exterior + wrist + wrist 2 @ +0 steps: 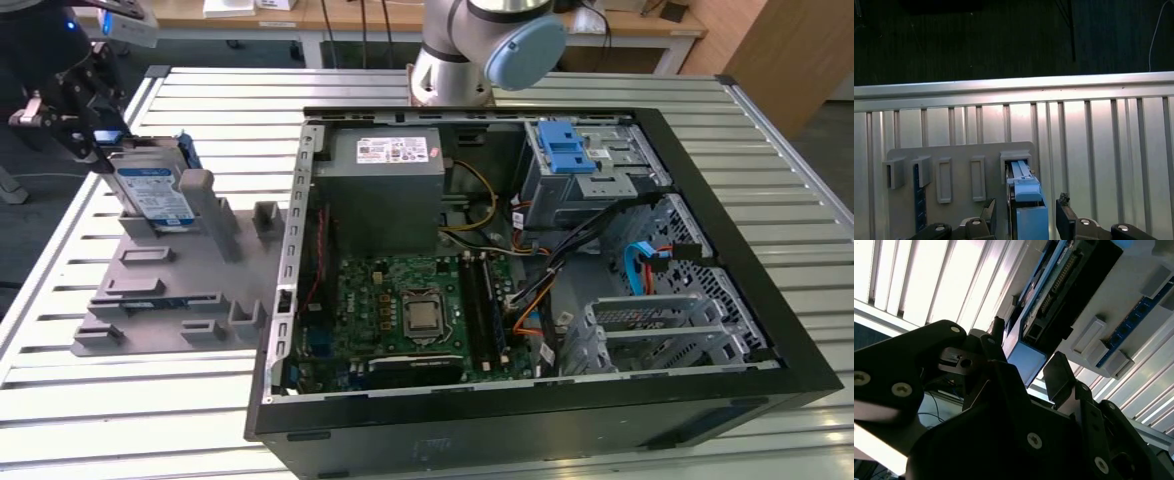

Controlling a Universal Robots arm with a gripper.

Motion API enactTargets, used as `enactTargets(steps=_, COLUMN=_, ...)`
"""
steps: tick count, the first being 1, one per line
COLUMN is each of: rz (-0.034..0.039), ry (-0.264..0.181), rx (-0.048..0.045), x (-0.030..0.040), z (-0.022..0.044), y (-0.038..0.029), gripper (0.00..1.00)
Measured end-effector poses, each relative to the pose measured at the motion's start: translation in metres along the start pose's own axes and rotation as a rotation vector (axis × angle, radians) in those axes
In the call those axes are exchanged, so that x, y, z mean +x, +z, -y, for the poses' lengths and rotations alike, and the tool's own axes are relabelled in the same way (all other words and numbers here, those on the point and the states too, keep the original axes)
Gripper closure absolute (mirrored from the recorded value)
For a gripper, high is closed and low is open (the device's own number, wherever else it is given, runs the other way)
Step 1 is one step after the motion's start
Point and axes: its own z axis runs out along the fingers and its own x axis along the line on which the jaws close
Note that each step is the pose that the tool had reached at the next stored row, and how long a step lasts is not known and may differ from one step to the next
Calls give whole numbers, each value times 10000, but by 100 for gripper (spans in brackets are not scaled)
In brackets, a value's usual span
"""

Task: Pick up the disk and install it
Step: 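Pick up the disk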

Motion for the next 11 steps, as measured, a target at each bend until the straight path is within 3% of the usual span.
enactTargets(steps=9, rz=-5, ry=-38, rx=-23, x=1, z=0, y=56, gripper=42)
enactTargets(steps=10, rz=-6, ry=-38, rx=-22, x=1, z=0, y=58, gripper=49)
enactTargets(steps=11, rz=-7, ry=-38, rx=-20, x=1, z=0, y=61, gripper=49)
